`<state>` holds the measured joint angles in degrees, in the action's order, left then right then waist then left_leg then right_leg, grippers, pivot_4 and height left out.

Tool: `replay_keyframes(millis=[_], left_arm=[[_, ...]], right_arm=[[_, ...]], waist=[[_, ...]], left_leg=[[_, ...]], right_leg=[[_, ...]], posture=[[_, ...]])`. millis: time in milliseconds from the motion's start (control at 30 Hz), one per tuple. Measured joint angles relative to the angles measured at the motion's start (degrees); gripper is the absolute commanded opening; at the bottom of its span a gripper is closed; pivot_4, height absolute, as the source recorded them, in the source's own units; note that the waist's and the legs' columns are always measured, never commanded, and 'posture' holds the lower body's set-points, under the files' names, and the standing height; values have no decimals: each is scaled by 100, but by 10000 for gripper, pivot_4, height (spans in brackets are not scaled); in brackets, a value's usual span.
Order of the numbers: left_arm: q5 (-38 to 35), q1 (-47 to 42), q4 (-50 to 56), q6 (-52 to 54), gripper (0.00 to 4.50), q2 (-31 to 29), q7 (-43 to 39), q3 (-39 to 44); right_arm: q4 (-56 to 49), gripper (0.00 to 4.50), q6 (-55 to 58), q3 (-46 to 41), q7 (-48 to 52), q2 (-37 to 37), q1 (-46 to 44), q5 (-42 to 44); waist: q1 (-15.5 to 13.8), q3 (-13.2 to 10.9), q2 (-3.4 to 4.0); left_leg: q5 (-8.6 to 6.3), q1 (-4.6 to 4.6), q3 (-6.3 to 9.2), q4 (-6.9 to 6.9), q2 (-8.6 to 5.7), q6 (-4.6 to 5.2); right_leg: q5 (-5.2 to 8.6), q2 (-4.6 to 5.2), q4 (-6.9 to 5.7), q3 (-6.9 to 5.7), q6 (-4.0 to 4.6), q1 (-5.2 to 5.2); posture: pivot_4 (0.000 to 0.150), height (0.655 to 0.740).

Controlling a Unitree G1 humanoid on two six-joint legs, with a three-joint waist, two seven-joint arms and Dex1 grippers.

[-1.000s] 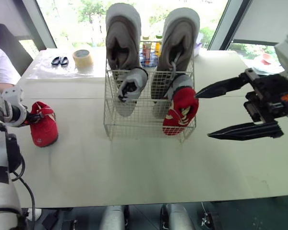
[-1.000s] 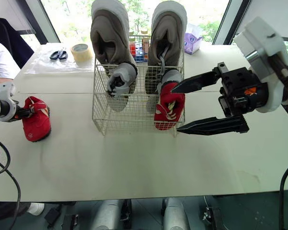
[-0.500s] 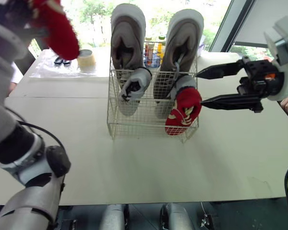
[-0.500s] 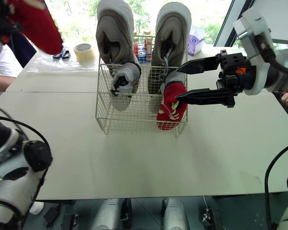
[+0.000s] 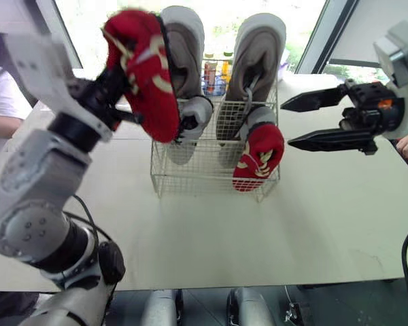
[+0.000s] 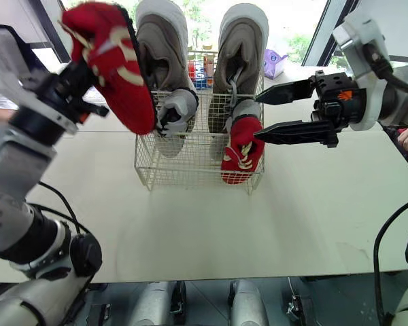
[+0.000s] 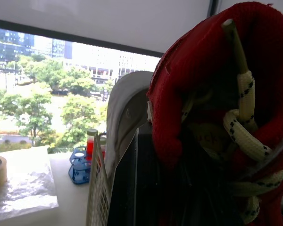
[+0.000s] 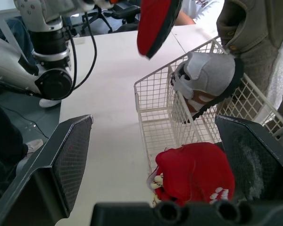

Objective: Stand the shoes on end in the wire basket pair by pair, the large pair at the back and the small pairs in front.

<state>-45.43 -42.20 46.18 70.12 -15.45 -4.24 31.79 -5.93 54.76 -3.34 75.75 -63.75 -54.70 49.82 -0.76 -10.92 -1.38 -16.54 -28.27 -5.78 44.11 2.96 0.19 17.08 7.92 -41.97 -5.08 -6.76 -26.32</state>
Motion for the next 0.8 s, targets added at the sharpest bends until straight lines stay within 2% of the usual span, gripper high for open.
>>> replay_keyframes(millis=[300,567,800], left_arm=[[20,1153,20,-801,486,-207,-65,-764],[889,1779,-9,-1874,486,-437,-39,-1568],[1459,1884,-151,-2451,486,-357,119,-2005]], right_arm=[[-283,45000,357,-259,-259,5,215,193],[-408,45000,495,-428,-482,27,252,367],[-411,45000,505,-458,-657,140,252,498]], waist=[[5,1,1],[2,1,2],[5,2,3]], left_leg=[[-1,1,0,-2,0,1],[-2,0,-1,-1,-1,3],[-3,0,-1,-3,0,5]], right_leg=[[0,-2,1,0,1,0],[1,-2,2,0,2,1],[1,-3,2,0,2,-1]], posture=[[1500,6675],[1500,6675],[1500,6675]])
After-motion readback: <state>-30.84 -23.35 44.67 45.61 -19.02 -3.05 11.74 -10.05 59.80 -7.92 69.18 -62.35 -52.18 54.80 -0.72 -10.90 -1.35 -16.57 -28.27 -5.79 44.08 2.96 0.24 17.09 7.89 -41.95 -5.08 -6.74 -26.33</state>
